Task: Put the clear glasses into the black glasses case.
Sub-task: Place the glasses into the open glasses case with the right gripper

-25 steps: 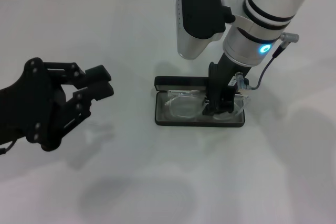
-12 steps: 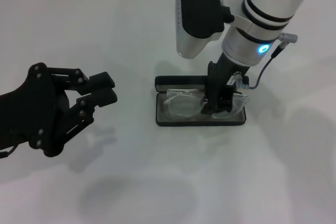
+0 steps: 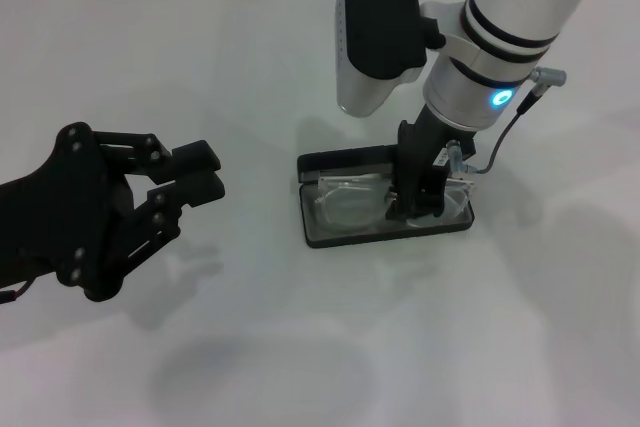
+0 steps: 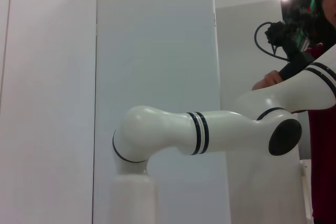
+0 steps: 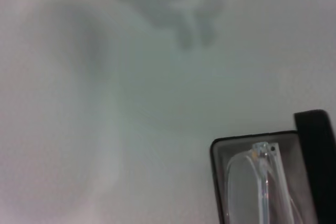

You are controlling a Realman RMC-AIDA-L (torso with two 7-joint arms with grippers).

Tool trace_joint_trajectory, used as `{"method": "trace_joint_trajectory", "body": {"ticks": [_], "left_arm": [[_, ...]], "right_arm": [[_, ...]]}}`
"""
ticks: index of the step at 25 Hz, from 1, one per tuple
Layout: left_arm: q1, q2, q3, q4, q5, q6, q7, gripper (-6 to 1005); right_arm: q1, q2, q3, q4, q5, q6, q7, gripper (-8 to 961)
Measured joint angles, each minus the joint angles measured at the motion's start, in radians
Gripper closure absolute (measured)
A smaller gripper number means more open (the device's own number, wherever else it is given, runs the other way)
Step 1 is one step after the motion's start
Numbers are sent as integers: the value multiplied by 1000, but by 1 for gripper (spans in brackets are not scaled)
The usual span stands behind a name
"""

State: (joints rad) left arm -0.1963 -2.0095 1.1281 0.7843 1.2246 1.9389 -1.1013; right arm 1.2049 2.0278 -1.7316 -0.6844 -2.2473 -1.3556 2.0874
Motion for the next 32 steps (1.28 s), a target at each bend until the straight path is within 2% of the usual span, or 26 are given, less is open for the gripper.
{"method": "trace_joint_trajectory", "body": {"ticks": [9,32], "left_arm": [[4,0,-1,0,0,0,7,838],[12,-1,-1,0,-2,0,22,836]], "right_arm": [[18,0,-49,-11,-2,-13,4,837],[33,0,-53,-5,-8,-14,5,809]]}}
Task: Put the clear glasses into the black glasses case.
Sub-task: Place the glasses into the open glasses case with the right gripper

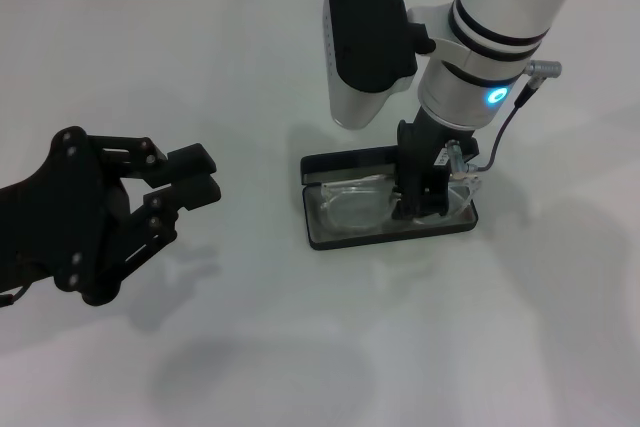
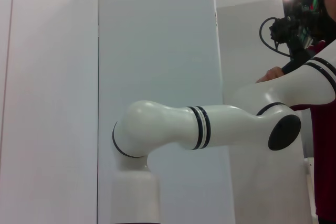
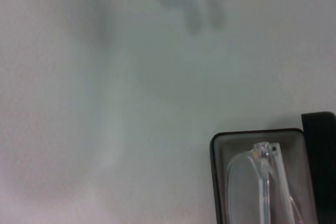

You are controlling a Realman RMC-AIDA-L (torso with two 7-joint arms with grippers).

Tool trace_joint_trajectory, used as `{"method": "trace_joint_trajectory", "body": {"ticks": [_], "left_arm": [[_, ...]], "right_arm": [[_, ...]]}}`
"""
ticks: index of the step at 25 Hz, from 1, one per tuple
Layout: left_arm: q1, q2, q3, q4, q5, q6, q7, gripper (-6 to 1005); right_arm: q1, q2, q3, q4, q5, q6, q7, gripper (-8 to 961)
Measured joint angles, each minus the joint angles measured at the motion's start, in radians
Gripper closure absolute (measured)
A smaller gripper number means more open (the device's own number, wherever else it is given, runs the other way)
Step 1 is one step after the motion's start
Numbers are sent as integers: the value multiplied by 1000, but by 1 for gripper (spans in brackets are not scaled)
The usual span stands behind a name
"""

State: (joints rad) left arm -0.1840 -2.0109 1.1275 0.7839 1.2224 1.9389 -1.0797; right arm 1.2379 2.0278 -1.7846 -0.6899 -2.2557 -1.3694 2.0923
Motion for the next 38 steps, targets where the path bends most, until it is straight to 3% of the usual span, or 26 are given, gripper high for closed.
{"method": "trace_joint_trajectory", "body": {"ticks": [38], "left_arm": [[2,0,-1,-25,-5,12,26,834]], "right_arm": [[-3,0,-66,-10,2,38,11,768]]}}
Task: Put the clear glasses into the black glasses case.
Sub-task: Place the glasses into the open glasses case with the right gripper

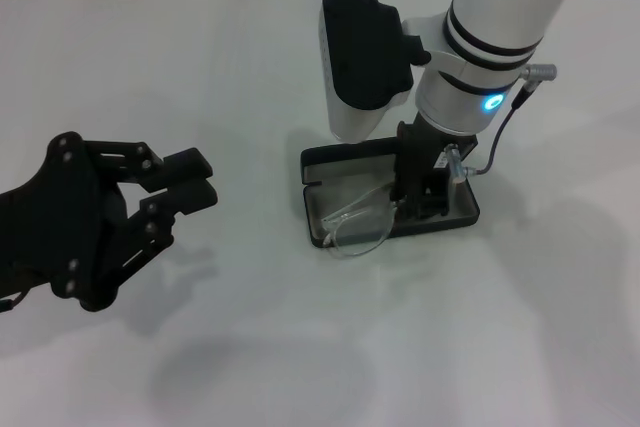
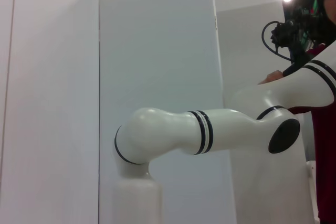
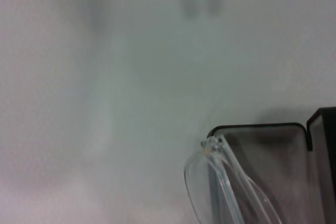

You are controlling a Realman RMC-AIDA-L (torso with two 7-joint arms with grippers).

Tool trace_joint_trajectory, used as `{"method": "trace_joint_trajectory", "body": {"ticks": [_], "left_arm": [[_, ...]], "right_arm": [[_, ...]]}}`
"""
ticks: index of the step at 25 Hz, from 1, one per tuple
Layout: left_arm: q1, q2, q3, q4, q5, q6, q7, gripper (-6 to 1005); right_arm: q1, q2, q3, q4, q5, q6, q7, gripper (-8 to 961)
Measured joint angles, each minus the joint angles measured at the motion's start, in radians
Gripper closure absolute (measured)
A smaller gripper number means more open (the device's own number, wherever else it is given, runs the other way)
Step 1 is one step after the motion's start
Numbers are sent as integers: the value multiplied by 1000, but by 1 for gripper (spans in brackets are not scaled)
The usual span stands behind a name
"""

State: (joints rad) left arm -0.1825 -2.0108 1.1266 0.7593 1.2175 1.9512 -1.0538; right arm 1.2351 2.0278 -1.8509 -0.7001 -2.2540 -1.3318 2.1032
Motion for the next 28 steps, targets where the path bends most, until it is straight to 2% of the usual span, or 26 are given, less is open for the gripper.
{"method": "trace_joint_trajectory", "body": {"ticks": [9,12,28], "left_arm": [[0,0,-24,0,4,0,0,833],[0,0,-24,0,5,0,0,833],[6,0,-25,-2,1,10,0,832]], "right_arm": [[-11,0,-10,-26,-2,0,-1,790],[-18,0,-11,-39,-3,1,-1,837],[-19,0,-11,-71,-8,-12,18,850]]}}
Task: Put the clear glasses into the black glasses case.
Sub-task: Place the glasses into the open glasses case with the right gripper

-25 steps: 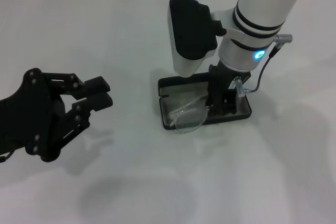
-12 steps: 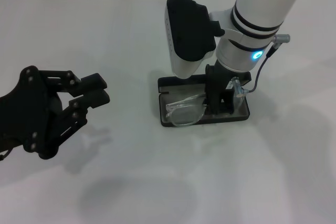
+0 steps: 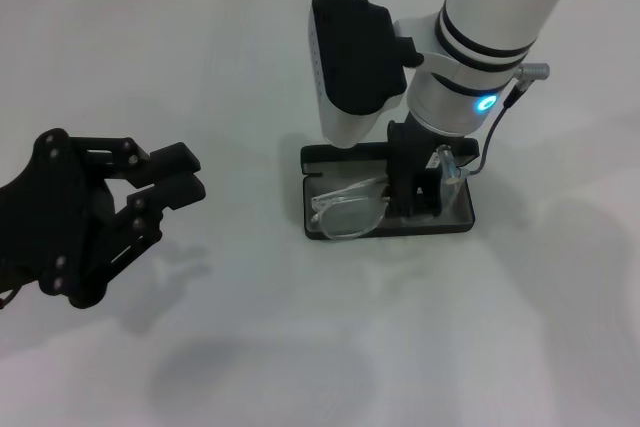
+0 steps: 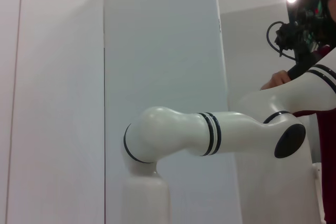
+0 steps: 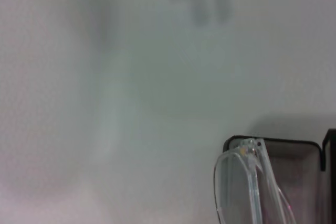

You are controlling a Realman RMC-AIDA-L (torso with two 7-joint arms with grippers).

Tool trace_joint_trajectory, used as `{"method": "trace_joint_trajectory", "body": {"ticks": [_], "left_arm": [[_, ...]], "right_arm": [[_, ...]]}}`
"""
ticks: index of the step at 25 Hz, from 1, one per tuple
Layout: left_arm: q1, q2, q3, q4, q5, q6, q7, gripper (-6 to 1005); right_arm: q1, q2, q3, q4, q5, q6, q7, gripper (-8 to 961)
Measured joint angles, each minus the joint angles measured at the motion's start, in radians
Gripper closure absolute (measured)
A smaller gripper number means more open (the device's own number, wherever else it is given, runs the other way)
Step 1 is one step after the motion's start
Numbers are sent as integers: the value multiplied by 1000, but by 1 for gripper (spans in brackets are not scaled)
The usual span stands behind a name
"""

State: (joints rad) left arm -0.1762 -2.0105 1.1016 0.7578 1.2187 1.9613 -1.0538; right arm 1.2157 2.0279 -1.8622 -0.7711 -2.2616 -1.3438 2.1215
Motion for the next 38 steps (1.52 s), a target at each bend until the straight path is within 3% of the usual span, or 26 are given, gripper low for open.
{"method": "trace_joint_trajectory", "body": {"ticks": [10,38], "left_arm": [[3,3,-2,0,-3,2,1,831],[4,-1,-2,0,3,2,2,829]], "right_arm": [[-42,0,4,-79,-63,-8,54,849],[-50,0,1,-63,-64,-17,72,844]]}}
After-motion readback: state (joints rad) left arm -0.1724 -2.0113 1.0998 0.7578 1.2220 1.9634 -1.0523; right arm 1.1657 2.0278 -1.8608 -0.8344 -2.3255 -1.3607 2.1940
